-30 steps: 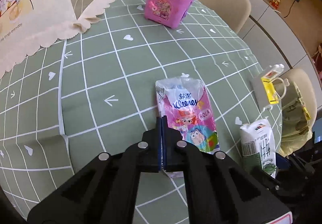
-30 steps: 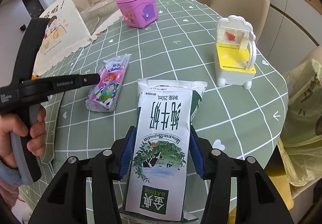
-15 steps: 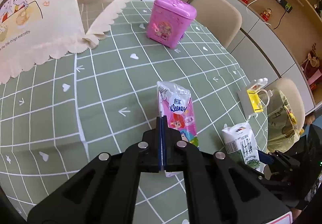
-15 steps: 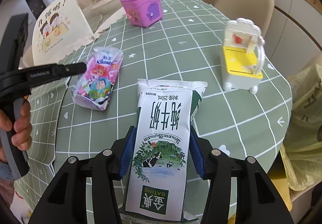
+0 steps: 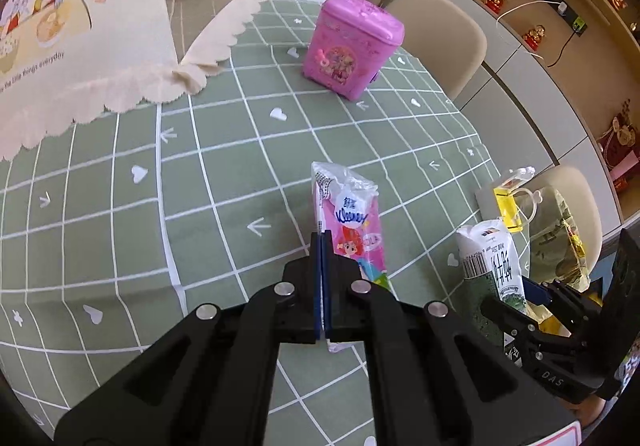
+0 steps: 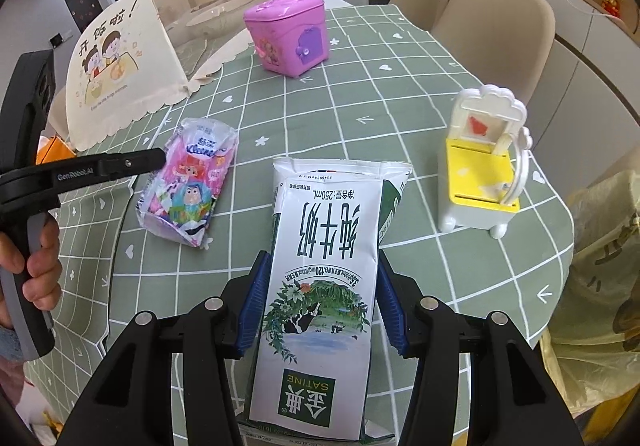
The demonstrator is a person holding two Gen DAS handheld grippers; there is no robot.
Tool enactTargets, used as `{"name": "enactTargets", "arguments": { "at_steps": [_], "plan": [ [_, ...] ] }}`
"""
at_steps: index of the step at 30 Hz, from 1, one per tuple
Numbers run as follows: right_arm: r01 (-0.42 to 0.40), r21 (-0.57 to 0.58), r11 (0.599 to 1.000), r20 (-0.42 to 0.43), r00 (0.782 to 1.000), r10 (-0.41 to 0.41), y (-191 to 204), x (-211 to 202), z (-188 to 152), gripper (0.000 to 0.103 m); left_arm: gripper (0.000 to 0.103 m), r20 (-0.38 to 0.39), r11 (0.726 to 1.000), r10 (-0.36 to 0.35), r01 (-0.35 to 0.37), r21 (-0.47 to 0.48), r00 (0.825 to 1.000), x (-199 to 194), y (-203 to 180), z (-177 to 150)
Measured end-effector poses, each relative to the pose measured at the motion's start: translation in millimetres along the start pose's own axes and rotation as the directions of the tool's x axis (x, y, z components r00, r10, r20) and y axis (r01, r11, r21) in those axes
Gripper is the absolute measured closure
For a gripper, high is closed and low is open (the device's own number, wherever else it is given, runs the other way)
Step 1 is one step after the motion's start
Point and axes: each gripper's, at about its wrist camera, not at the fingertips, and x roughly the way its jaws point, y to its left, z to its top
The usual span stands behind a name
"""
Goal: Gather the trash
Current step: 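Carry the Kleenex pack in the left tool while the right tool carries the milk pouch to the bin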
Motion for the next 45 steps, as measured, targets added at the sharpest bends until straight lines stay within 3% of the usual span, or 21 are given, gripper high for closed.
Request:
{"name": "enactTargets", "arguments": {
  "at_steps": [6,15,23,30,34,36,38,42,45],
  "plan": [
    [0.009,0.032,0.999,0.042,0.999,-0.011,-11,-21,3,0.055,0.103,0.029,0.998,-0.027,0.025,0.052,0.999,-12,-20,10],
    [0.053,0.059,0.997,0.125,0.990,-0.060,-27,-71,8,0.055,0.103,0.066,0.982,-0.134,0.123,0.143,0.989,-37,-72,25],
    [0.139,0.121,0.983,0.194,0.968,-0.160,-65,-124,-2,0.055,0.103,0.061,0.941,-0.253,0.231,0.248,0.966,-51,-144,40],
    [0.257,0.217,0.942,0.225,0.926,-0.304,-124,-175,-19,0.055,0.103,0.005,0.868,-0.380,0.355,0.346,0.925,-41,-232,43],
    [0.319,0.290,0.902,0.216,0.897,-0.387,-161,-196,-31,0.055,0.103,-0.076,0.817,-0.442,0.436,0.378,0.894,-13,-285,42],
    [0.350,0.337,0.874,0.201,0.880,-0.430,-181,-205,-38,0.055,0.103,-0.130,0.796,-0.464,0.477,0.372,0.876,6,-307,40],
    [0.374,0.384,0.844,0.181,0.866,-0.466,-202,-212,-47,0.055,0.103,-0.202,0.767,-0.493,0.532,0.358,0.847,31,-333,37],
    [0.395,0.448,0.802,0.150,0.851,-0.503,-233,-223,-57,0.055,0.103,-0.297,0.741,-0.500,0.579,0.340,0.813,71,-371,29],
    [0.398,0.460,0.794,0.142,0.850,-0.508,-245,-226,-59,0.055,0.103,-0.339,0.729,-0.497,0.596,0.336,0.799,95,-397,22]
  ]
}}
